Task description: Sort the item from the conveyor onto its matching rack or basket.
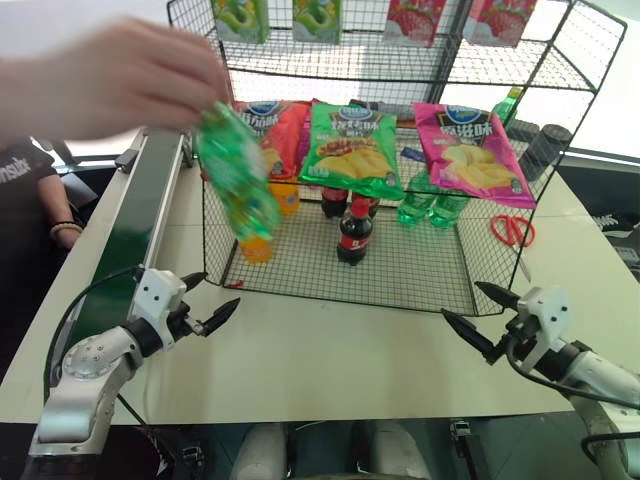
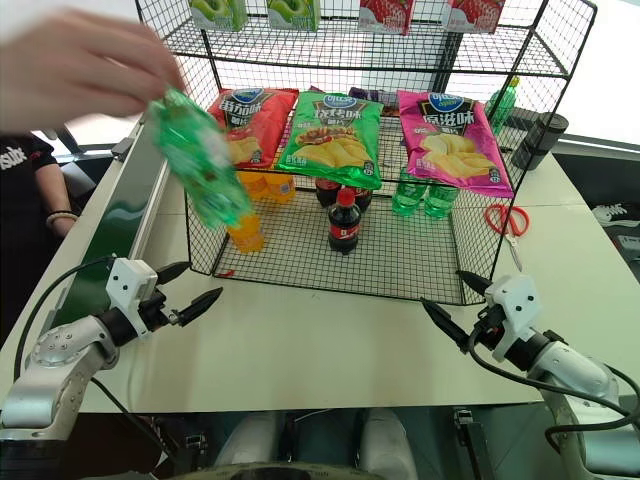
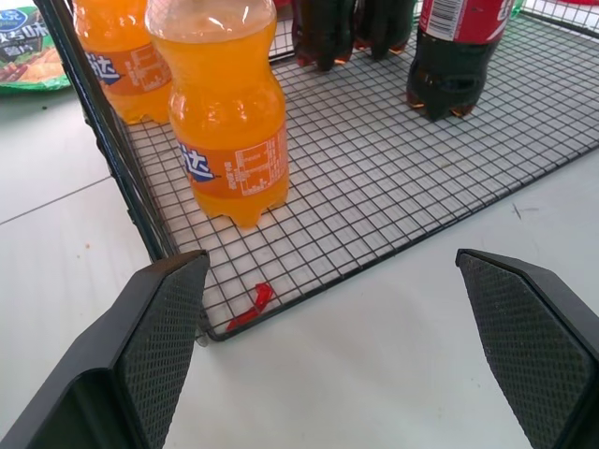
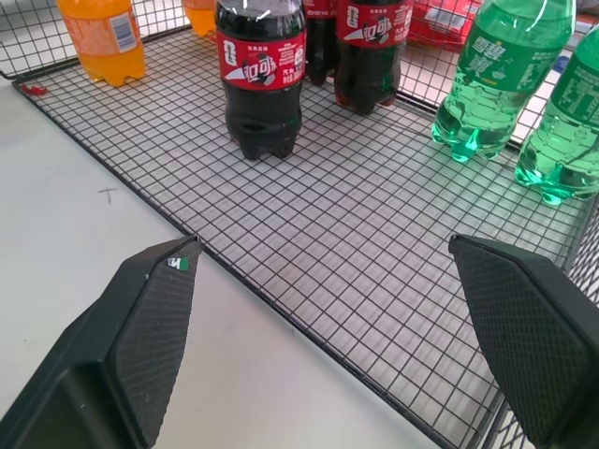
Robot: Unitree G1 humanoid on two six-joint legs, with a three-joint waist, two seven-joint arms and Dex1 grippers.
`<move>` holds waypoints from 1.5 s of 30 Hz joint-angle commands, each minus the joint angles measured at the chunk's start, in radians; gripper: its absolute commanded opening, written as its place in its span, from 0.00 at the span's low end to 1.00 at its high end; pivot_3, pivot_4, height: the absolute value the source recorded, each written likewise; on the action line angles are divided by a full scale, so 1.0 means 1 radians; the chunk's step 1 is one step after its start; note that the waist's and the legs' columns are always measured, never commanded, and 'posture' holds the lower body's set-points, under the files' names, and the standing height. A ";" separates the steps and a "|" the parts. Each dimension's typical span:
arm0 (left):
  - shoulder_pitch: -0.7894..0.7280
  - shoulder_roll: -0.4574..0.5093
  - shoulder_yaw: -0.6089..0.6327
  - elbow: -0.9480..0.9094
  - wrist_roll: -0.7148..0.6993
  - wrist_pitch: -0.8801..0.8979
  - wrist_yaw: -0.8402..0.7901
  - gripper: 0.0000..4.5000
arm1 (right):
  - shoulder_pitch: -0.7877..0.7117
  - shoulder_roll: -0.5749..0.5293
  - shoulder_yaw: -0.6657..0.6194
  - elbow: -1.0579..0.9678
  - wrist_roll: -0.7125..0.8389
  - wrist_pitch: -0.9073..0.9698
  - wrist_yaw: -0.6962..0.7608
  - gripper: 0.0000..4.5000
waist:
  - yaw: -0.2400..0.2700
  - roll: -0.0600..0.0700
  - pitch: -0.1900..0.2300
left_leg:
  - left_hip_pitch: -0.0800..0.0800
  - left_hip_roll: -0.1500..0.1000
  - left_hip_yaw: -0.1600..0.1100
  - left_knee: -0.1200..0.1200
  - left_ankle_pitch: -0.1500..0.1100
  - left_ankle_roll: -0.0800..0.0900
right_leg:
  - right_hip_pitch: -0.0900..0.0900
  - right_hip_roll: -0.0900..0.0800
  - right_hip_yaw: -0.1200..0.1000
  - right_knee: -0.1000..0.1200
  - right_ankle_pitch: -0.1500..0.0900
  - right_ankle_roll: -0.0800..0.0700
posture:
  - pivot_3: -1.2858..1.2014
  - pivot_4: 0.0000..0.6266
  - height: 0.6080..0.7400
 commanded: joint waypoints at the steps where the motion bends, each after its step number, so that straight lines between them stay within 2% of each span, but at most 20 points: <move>1: 0.008 0.003 0.022 -0.043 -0.009 -0.004 0.005 1.00 | -0.017 -0.003 -0.005 -0.032 0.019 -0.002 0.008 0.98 | 0.000 0.000 0.000 | 0.000 0.000 0.000 0.000 0.000 0.000 | 0.000 0.000 0.000 0.000 0.000 0.000 | 0.52 0.24 0.92; 10: 0.033 -0.013 0.071 -0.104 -0.050 0.031 0.050 1.00 | -0.069 -0.008 0.029 -0.029 0.015 0.016 0.024 0.98 | -0.001 0.000 0.000 | 0.000 0.000 0.000 0.000 0.000 0.000 | 0.000 0.000 0.000 0.000 0.000 0.000 | 0.52 0.24 0.92; 19: 0.103 -0.047 0.246 -0.205 -0.189 0.125 0.140 1.00 | -0.153 -0.015 0.085 0.033 0.005 0.010 0.072 0.98 | -0.001 0.000 0.000 | 0.000 0.000 0.000 0.000 0.000 0.000 | 0.000 0.000 0.000 0.000 0.000 0.000 | 0.52 0.24 0.92; 25: 0.125 -0.105 0.341 -0.221 -0.212 0.104 0.234 1.00 | -0.223 -0.019 0.121 0.078 0.000 0.012 0.107 0.98 | 0.000 0.000 0.000 | 0.000 0.000 0.000 0.000 0.000 0.000 | 0.000 0.000 0.000 0.000 0.000 0.000 | 0.52 0.24 0.92; 30: 0.076 -0.176 0.383 -0.177 -0.157 0.035 0.356 1.00 | -0.250 -0.028 0.138 0.063 0.006 0.045 0.113 0.98 | 0.001 -0.002 -0.001 | 0.000 0.000 0.000 0.001 0.000 0.000 | 0.000 0.000 0.000 0.000 0.000 0.000 | 0.52 0.24 0.92; 36: 0.052 -0.226 0.366 -0.119 -0.064 -0.045 0.445 1.00 | -0.239 -0.023 0.135 0.026 0.013 0.072 0.099 0.98 | 0.000 -0.002 -0.001 | 0.000 0.000 0.000 0.001 0.000 0.000 | 0.000 0.000 0.000 0.000 0.000 0.000 | 0.52 0.24 0.92; 45: 0.017 -0.260 0.336 -0.055 -0.006 -0.087 0.497 1.00 | -0.181 0.007 0.139 -0.046 0.021 0.081 0.060 0.98 | 0.001 -0.004 -0.002 | 0.000 0.000 0.000 0.001 0.000 0.000 | 0.001 0.000 0.000 0.000 0.000 0.000 | 0.52 0.24 0.92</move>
